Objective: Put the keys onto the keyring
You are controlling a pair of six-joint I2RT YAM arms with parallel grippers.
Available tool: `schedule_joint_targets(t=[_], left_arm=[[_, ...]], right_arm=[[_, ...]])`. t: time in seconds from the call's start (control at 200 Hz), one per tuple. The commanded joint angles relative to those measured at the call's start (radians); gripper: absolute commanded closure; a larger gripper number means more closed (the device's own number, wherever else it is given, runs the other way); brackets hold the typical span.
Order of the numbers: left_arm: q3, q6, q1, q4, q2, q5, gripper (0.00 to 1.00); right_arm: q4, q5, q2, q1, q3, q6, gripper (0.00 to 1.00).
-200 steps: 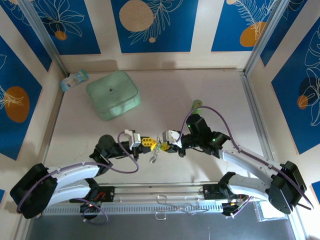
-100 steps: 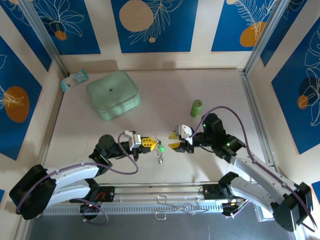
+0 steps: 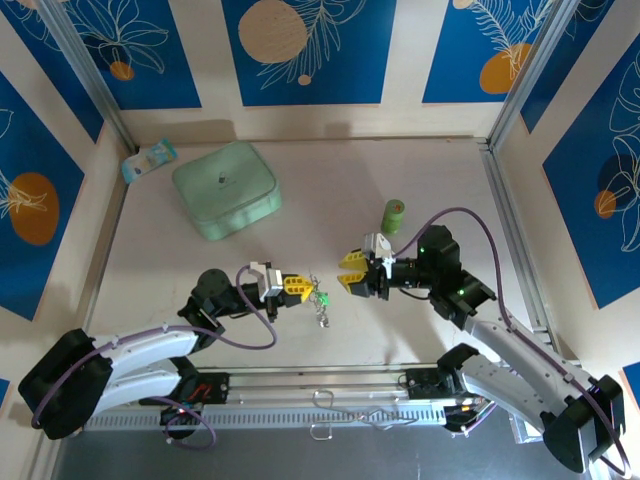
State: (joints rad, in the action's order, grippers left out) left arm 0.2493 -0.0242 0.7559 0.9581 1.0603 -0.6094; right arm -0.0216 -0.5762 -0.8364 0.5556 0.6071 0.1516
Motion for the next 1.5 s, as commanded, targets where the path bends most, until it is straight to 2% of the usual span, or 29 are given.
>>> schedule_joint_targets(t=[0.0, 0.375, 0.665, 0.97, 1.255, 1.42, 1.495], left_arm=[[0.005, 0.003, 0.000, 0.072, -0.006, -0.013, 1.00], [0.005, -0.019, 0.000, 0.136, 0.025, -0.021, 1.00], [0.008, -0.022, 0.000, 0.135, 0.024, -0.025, 1.00], [0.010, -0.026, 0.000, 0.141, 0.026, -0.029, 1.00], [0.010, -0.030, 0.000, 0.140, 0.025, -0.032, 1.00], [0.010, -0.033, 0.000, 0.139, 0.024, -0.032, 1.00], [0.013, -0.031, 0.000, 0.122, 0.023, -0.010, 1.00]], right_arm=[[-0.023, -0.007, -0.011, -0.003, 0.000, -0.050, 0.64], [-0.030, -0.062, -0.092, 0.022, 0.026, 0.030, 0.65], [-0.025, -0.111, -0.153, 0.060, 0.057, 0.031, 0.64], [-0.057, -0.067, -0.217, 0.117, 0.087, 0.042, 0.66], [-0.037, -0.041, -0.255, 0.139, 0.105, 0.069, 0.80], [-0.018, -0.039, -0.267, 0.142, 0.118, 0.078, 0.99], [0.010, -0.032, -0.261, 0.142, 0.127, 0.095, 1.00]])
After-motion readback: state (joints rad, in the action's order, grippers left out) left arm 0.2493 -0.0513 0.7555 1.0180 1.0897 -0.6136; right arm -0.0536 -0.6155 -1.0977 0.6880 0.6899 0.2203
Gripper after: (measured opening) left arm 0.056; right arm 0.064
